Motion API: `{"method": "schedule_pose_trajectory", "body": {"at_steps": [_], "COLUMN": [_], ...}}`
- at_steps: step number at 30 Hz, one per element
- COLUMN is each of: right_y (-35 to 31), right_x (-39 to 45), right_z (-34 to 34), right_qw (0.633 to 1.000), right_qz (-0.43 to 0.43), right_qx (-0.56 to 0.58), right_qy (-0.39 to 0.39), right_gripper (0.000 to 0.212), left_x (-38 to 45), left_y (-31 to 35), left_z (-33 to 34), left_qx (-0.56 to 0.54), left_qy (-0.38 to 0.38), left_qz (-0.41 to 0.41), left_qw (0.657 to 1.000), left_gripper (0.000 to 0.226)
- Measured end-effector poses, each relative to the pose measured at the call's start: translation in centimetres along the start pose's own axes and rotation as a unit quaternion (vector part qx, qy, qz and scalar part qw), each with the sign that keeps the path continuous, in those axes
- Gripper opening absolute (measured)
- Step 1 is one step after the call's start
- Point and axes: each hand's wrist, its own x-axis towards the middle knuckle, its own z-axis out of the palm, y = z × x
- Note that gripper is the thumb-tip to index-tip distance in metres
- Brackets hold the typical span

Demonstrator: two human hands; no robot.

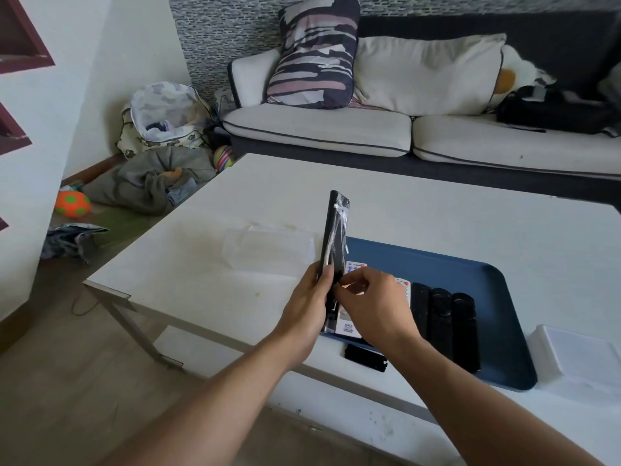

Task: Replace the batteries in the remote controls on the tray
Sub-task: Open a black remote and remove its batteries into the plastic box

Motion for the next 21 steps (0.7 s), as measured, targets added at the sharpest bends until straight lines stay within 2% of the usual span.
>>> {"method": "schedule_pose_trajectory", "body": {"at_steps": [3, 9, 12, 16, 21], "right_y": [-0.2, -0.8, -1.4, -1.1, -0.7], "right_x": [0.1, -0.3, 0.2, 0.8, 0.2], "right_z": [-0.3, -0.6, -0.9, -1.2, -0.9], "right_qw": [0.998, 0.992, 0.970, 0.890, 0.888], "right_qz": [0.043, 0.067, 0.125, 0.229, 0.256], "right_qx": [0.032, 0.089, 0.202, 0.387, 0.351], "right_qy": [-0.020, -0.058, -0.049, -0.068, -0.148], "right_gripper": [0.009, 0.020, 0.025, 0.013, 0.010], "left_x": [-0.1, 0.0, 0.2, 0.7, 0.6], "left_y": [-0.1, 0.1, 0.7, 1.6, 1.6], "left_z": [0.0, -0.1, -0.3, -1.1, -1.9], "left_qx": [0.038, 0.011, -0.048, -0.111, -0.090], "left_qy": [0.015, 0.037, 0.096, 0.100, 0.065], "left_qz": [0.021, 0.016, -0.030, -0.141, -0.182], "left_qw": [0.999, 0.999, 0.994, 0.979, 0.977], "left_gripper": [0.031, 0.033, 0.036, 0.044, 0.040]}}
